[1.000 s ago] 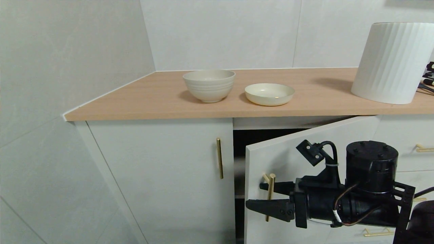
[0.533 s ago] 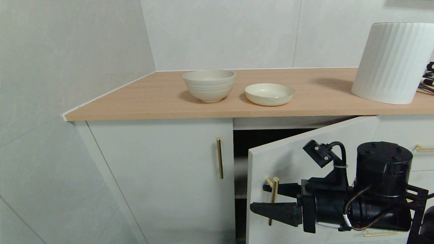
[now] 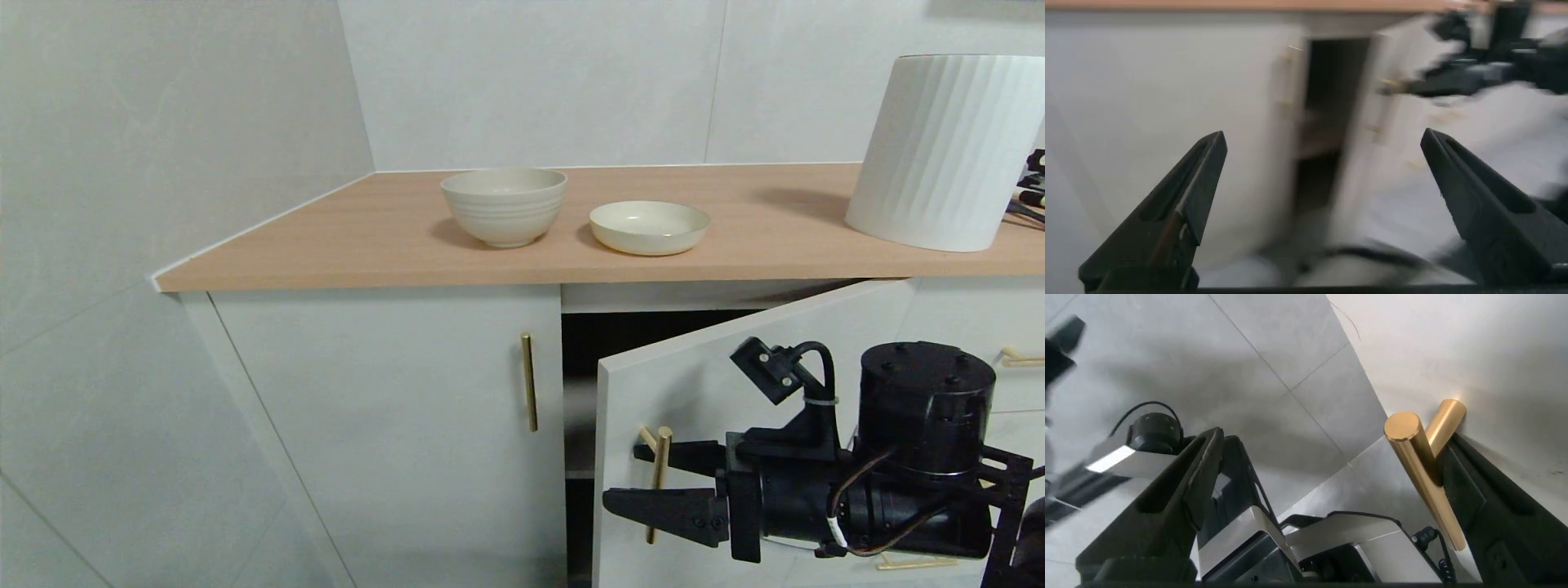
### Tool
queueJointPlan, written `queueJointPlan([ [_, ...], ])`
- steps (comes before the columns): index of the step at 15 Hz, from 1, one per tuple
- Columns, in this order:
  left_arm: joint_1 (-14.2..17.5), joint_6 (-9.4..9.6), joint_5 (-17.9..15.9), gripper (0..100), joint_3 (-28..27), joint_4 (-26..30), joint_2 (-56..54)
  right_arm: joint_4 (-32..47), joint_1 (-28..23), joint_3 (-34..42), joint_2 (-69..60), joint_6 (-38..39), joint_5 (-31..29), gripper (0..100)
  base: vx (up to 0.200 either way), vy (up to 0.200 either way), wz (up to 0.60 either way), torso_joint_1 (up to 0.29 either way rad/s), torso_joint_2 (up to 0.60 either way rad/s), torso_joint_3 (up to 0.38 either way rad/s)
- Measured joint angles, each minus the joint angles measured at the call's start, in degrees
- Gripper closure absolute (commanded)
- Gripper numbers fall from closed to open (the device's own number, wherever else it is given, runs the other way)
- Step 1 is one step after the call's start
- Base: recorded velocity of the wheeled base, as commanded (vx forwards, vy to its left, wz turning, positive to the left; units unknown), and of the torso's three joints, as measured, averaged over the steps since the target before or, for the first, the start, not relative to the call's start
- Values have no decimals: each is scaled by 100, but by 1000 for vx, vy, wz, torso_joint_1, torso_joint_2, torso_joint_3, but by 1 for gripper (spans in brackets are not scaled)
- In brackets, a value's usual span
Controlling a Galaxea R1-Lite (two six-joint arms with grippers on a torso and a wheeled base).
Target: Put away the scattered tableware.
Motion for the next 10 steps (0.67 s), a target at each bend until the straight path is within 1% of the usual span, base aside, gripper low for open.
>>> queueJointPlan([
  [2, -33, -29, -483, 0, -329, -191, 1089, -10, 1, 21, -5, -9, 0, 0, 0, 0, 0, 0, 0, 0],
  [4, -132, -27, -817, 0, -533, -790, 2370, -11, 12, 43, -16, -9, 0, 0, 0, 0, 0, 0, 0, 0],
  [5, -250, -32, -936, 0, -585, -1115, 2943, -10, 15, 48, -20, -7, 0, 0, 0, 0, 0, 0, 0, 0],
  [6, -438, -35, -1030, 0, -618, -1428, 3480, -7, 15, 48, -20, -5, -1, 0, 0, 0, 0, 0, 0, 0],
  [8, -1078, -62, -1151, 0, -657, -1971, 4432, 0, 15, 56, -38, -2, -1, 0, 0, 0, 0, 0, 0, 0],
  [9, -1369, -73, -1185, 100, -662, -2149, 4802, 4, 17, 56, -44, -2, 0, 0, 0, 0, 0, 0, 0, 0],
  [10, -1587, -82, -1204, 100, -664, -2243, 5121, 4, 17, 56, -44, 0, 0, 0, 0, 0, 0, 0, 0, 0],
])
